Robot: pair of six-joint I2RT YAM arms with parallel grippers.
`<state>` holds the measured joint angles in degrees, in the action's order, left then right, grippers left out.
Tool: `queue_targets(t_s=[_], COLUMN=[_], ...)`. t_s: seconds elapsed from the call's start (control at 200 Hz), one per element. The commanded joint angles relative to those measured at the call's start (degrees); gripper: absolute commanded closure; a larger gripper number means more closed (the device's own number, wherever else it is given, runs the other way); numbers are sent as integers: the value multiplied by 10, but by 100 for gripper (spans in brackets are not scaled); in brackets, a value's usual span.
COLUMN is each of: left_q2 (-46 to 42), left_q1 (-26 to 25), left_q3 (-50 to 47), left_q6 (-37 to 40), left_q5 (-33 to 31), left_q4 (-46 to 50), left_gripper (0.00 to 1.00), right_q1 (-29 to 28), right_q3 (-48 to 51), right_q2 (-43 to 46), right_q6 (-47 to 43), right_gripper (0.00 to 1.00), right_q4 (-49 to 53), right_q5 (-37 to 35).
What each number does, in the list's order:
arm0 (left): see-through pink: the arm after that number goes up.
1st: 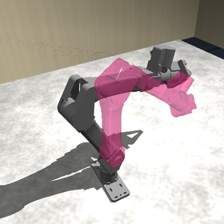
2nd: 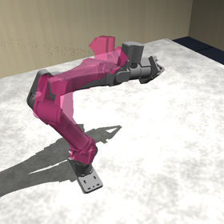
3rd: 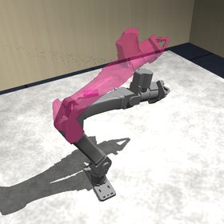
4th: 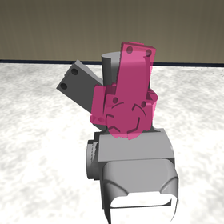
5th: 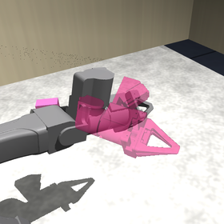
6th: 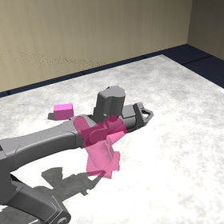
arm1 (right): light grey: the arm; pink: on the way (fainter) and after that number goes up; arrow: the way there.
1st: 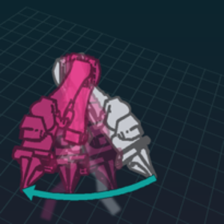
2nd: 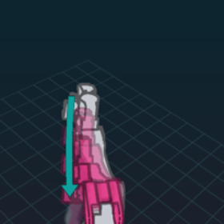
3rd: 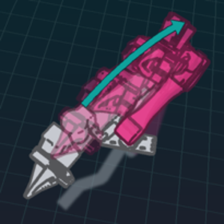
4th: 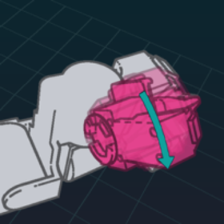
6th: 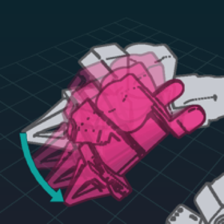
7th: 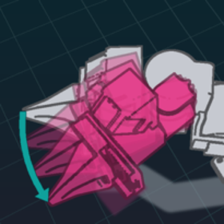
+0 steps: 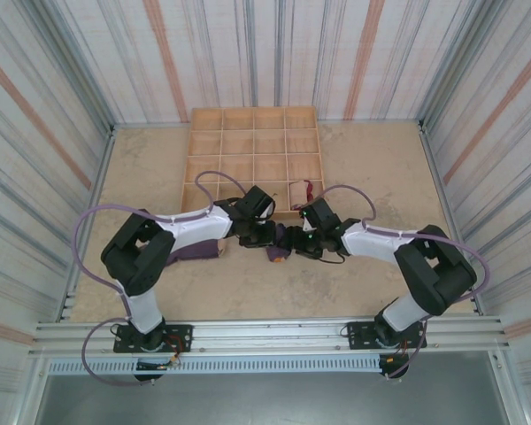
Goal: Roll the socks
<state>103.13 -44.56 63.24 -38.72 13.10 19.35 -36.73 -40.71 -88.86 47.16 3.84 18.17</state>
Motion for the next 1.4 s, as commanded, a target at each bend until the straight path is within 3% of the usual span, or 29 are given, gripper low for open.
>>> queue_targets(t_s=[0.0, 0.16, 0.311, 0.476, 0.581, 0.681, 0.776, 1.142, 1.398], left_q2=[30, 32, 25, 4, -22, -64, -105, -255, -313], left_q1=[-10, -13, -13, -6, 1, 6, 18, 119, 179], left_q3=[3, 1, -9, -18, -18, -13, -9, -60, -130], left_q6=[12, 5, -3, -2, -6, -8, -7, 23, 31], left_q5=[-5, -4, -2, 1, 1, -11, -18, 4, -20], left_q4=[35, 27, 18, 13, 30, 54, 77, 148, 192], left_gripper=[94, 94, 92, 76, 62, 42, 33, 31, 32], right_q1=[-2, -11, -15, -15, -16, -15, -10, 14, 54], right_q3=[3, 11, 20, 26, 18, 1, -28, -168, -267], right_q2=[-35, -55, -65, -57, -35, -8, 10, 5, -63], right_q6=[-27, -22, -13, -3, -2, -5, -7, -4, -8], right_gripper=[33, 48, 77, 100, 100, 100, 100, 100, 100], right_q4=[-3, -18, -31, -38, -20, 9, 45, 147, 173], right_q5=[2, -3, 1, 11, 13, 11, 14, 38, 47])
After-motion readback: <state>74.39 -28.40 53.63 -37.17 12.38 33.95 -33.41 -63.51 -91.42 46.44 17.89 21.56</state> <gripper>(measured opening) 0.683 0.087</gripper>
